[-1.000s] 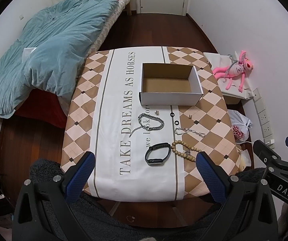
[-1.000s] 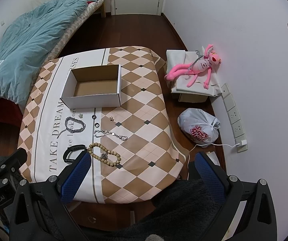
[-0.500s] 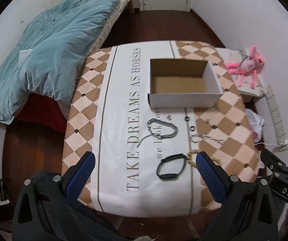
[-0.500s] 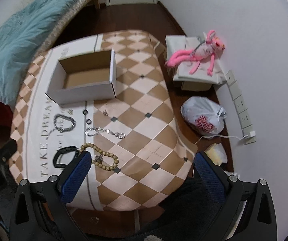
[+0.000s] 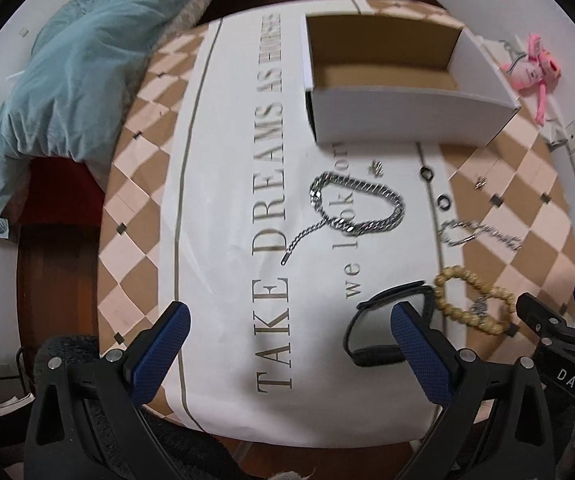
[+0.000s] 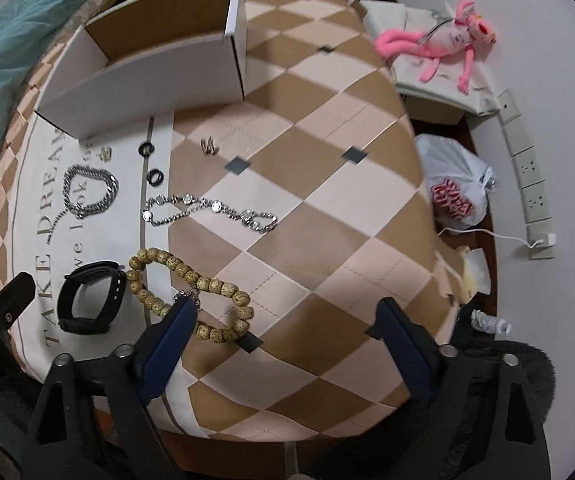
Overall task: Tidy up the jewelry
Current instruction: 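Grasp the black watch band with the left tool while the right grasps the wooden bead bracelet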
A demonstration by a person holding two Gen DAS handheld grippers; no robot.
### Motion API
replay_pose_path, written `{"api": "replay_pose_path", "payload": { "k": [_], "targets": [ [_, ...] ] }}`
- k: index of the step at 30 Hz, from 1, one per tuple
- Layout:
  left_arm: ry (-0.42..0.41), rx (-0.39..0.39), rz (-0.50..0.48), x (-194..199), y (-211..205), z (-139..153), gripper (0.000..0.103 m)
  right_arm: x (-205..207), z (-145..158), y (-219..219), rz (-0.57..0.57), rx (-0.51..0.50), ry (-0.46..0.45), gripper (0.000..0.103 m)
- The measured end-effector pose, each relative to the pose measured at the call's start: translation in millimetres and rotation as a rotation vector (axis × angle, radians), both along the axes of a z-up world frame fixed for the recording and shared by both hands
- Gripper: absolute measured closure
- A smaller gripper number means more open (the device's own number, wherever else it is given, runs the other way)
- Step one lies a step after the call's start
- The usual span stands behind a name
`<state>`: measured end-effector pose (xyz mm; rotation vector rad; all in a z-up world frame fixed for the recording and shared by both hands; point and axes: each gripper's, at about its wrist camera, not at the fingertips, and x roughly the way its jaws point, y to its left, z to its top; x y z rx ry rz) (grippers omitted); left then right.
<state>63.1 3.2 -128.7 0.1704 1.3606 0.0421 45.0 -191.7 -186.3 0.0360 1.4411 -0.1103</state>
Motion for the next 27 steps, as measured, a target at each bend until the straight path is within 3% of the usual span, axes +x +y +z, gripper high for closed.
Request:
{"api": "replay_pose_path", "payload": {
  "k": [5,12,13,14,16,22,23,25,27],
  "targets": [
    [0.03,-0.027,0.018,3.5,7.3,-14.2,0.001,-0.6,-20.2,4.5,0.008,0.02,0.029,0.028],
    [0.048,-0.071,0.044,-1.6,18.7,-20.3,0.001,-4.1,-35.1,15.9,0.051,-0.013,0.023,0.035],
    [0.051,-0.074,0.043,-2.0,19.0,-21.2,0.001,-4.2,-35.3,16.2,0.061,-0.012,0.012,0.045],
    [0.053,-0.075,0.043,-3.1,19.4,-22.0,0.001,-5.5,-32.8,17.7,0.079,0.012,-0.005,0.067],
    [0.059,-0.091,0.039,-2.6,19.6,-24.9,0.003,-8.0,-30.0,20.3,0.102,0.012,-0.02,0.094],
    [0.078,-0.138,0.015,-7.1,13.5,-34.2,0.006,-20.6,-25.1,5.1,0.042,0.07,-0.009,0.094],
    [0.081,-0.148,0.009,-8.3,11.3,-35.2,0.01,-23.3,-23.5,0.8,0.028,0.084,-0.01,0.094],
    [0.101,-0.162,-0.004,-8.9,6.4,-41.3,0.029,-29.2,-19.9,-6.6,0.004,0.112,-0.016,0.094],
    [0.109,-0.171,-0.013,-9.3,2.7,-46.6,0.033,-30.2,-19.1,-9.5,0.001,0.113,-0.011,0.094]
  ]
}}
